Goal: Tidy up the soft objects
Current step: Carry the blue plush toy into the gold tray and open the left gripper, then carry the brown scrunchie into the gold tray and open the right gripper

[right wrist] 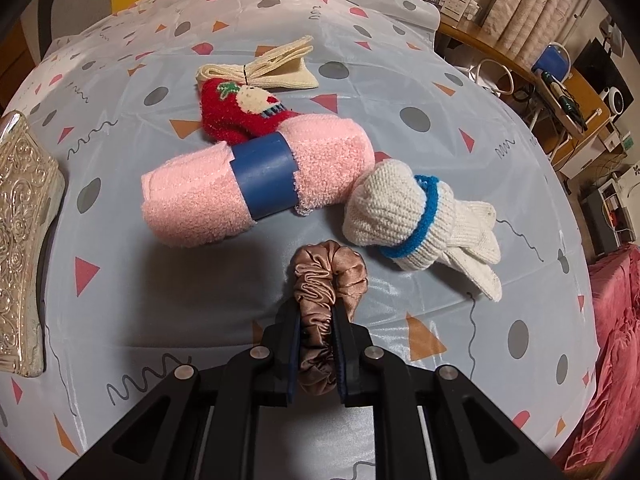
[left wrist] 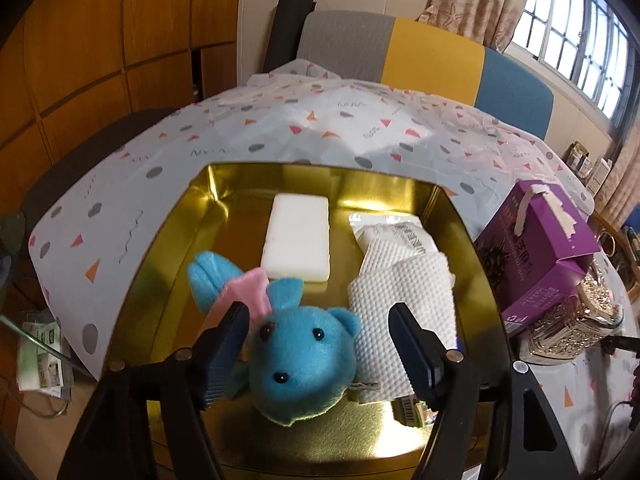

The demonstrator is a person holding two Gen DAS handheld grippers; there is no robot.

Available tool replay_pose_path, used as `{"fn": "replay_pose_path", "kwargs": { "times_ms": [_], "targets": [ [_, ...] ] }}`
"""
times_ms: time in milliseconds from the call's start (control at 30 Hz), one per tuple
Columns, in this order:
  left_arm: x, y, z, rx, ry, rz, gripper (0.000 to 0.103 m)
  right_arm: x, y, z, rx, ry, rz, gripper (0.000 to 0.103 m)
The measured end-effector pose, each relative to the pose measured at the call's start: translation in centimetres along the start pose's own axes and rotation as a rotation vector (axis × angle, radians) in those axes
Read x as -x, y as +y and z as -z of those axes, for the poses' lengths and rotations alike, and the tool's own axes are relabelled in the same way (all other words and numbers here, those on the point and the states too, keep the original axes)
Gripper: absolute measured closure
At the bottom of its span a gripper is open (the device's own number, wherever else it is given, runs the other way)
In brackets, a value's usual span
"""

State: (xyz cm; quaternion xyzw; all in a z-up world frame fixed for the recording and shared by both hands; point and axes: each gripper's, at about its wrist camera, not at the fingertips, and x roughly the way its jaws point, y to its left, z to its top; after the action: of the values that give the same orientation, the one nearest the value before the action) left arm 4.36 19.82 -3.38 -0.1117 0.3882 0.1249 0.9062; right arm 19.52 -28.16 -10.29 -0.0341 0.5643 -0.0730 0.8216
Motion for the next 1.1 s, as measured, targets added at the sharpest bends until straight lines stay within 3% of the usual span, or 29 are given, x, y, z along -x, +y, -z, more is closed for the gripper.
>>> {"fn": "replay_pose_path", "kwargs": {
  "times_ms": [167, 300, 467, 667, 867, 1100],
  "targets": [
    [1.0, -0.2, -0.2, 0.008, -0.013, 0.029, 0.026, 0.1, -0.8, -0.1, -0.062, 0.010, -0.048, 0.091],
    [1.7, -0.9, -0.3, -0.013, -0.031, 0.054, 0.026, 0.9, -1.7, -0.3, -0.137, 0.002, -0.138, 0.091],
    [2.3, -1.4, -0.2, -0.018, -0.033, 0.091, 0.026, 4.0, -3.0, -1.2, -0.241, -0.088, -0.257, 0.092],
    [2.5, -1.6, -0.2, -0.020, -0.034, 0.110, 0.026, 9.0, -2.2, -3.7, -0.223, -0.207, -0.372, 0.092],
    [2.5, -1.5, -0.2, -0.024, -0.030, 0.112, 0.026, 13.2, 2.2, -5.4, -0.141, -0.288, -0.458, 0.092],
    [2.5, -0.5, -0.2, -0.002, -0.032, 0.087, 0.026, 19.7, 10.9, -4.7, 0.062, -0.403, -0.627, 0.092]
  ]
}}
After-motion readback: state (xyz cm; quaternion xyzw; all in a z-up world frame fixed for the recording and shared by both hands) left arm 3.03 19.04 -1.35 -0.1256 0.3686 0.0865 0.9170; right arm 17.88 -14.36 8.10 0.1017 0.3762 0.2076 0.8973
